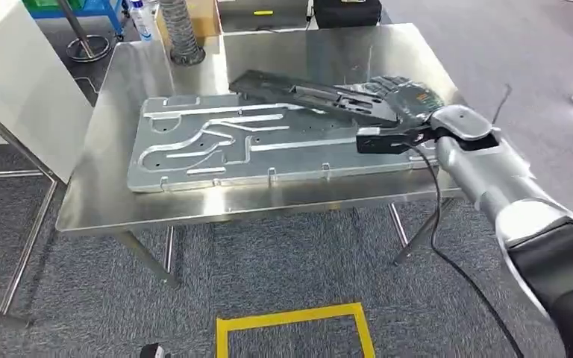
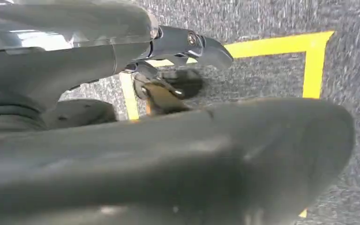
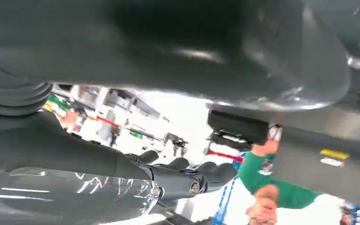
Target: Take the parts from the cabinet and place them on the table.
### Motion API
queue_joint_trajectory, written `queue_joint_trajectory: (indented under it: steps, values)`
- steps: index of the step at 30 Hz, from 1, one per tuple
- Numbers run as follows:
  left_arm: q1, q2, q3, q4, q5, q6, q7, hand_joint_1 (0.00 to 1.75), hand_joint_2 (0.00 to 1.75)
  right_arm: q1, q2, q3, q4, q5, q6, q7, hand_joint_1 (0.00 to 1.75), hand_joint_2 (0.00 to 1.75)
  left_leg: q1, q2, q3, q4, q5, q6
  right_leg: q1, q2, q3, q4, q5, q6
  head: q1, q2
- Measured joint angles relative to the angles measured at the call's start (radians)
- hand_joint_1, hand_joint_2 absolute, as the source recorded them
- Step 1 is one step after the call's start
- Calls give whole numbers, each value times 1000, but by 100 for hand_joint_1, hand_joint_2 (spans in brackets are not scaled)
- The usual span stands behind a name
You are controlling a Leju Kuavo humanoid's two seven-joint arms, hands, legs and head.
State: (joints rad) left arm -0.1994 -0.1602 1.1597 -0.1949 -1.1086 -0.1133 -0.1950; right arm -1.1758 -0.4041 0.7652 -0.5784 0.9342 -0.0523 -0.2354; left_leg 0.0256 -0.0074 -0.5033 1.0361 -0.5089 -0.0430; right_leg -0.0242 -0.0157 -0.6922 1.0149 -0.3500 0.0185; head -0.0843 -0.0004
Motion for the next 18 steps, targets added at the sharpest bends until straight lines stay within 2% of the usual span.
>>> queue_joint_trajectory:
  steps: [1,3,4,5,6,8,9,10,11,12,13,14,15,16,17,18]
  values:
    - [-2,1,0,0,3,0,-3,0,0,-3,-25,-18,-5,-17,0,-2,0,0,-8,-7,7,-19,-10,22,0,-2,-1,1,7,9,0,0]
    - [3,2,0,0,10,0,-7,0,0,-10,-65,-51,-6,-47,-5,-11,0,0,-14,-9,-9,-10,0,35,0,-6,2,-8,28,25,0,0]
    - [8,3,0,0,12,0,-9,0,0,-6,-84,-64,-6,-61,-12,-13,0,0,-13,-8,-14,-12,9,47,-1,-6,1,-12,38,33,1,0]
    - [12,3,0,0,18,1,-9,0,0,3,-102,-76,-6,-77,-21,-16,0,0,-5,-2,-26,-24,25,59,-10,1,-6,-8,30,38,1,0]
    - [13,4,1,0,21,2,-9,0,0,7,-120,-90,-6,-100,-34,-21,0,0,-7,0,-36,-25,41,67,-4,5,-22,14,-17,41,0,0]
    - [18,8,3,0,32,5,-10,0,0,27,-164,-125,-3,-153,-58,-26,0,0,-13,2,-67,-25,63,80,-1,7,-60,143,-144,41,1,0]
    - [23,8,7,0,40,6,-12,0,0,53,-198,-161,10,-206,-81,-37,0,0,-19,2,-80,-25,73,82,-1,8,-72,216,-186,41,1,0]
    - [31,8,13,0,45,11,-13,0,0,85,-230,-214,32,-274,-111,-47,0,0,-24,0,-96,-25,84,87,-1,9,-77,282,-194,41,1,0]
    - [41,9,20,0,53,14,-15,0,0,121,-259,-268,63,-342,-131,-51,0,0,-26,-9,-110,-25,94,89,-1,10,-65,304,-166,39,1,0]
    - [53,10,25,0,59,19,-16,0,0,178,-288,-330,100,-421,-143,-49,0,0,-30,-15,-122,-24,104,89,0,11,-31,282,-125,36,1,0]
    - [63,11,30,0,65,20,-20,0,0,240,-321,-418,143,-529,-147,-40,0,0,-32,-27,-131,-25,111,87,2,11,26,220,-94,31,1,0]
    - [73,11,34,0,71,21,-24,0,0,307,-325,-490,167,-604,-146,-27,0,0,-32,-36,-136,-24,117,86,2,10,96,129,-88,22,1,0]
    - [80,10,38,0,73,21,-27,0,0,391,-334,-551,186,-663,-146,-18,0,0,-33,-38,-140,-25,121,80,8,7,154,40,-135,9,1,0]
    - [83,10,43,0,73,21,-28,0,0,491,-327,-614,193,-700,-147,-21,0,0,-30,-42,-140,-26,126,74,19,1,192,-24,-152,6,0,0]
    - [84,9,47,0,74,21,-29,0,0,595,-298,-673,213,-747,-139,-22,0,0,-23,-42,-137,-33,134,65,32,-2,195,-39,-147,5,1,0]
    - [86,5,50,1,76,22,-27,0,0,676,-265,-726,233,-776,-137,-22,0,0,-13,-41,-139,-40,142,58,43,-2,195,-46,-138,-1,1,0]
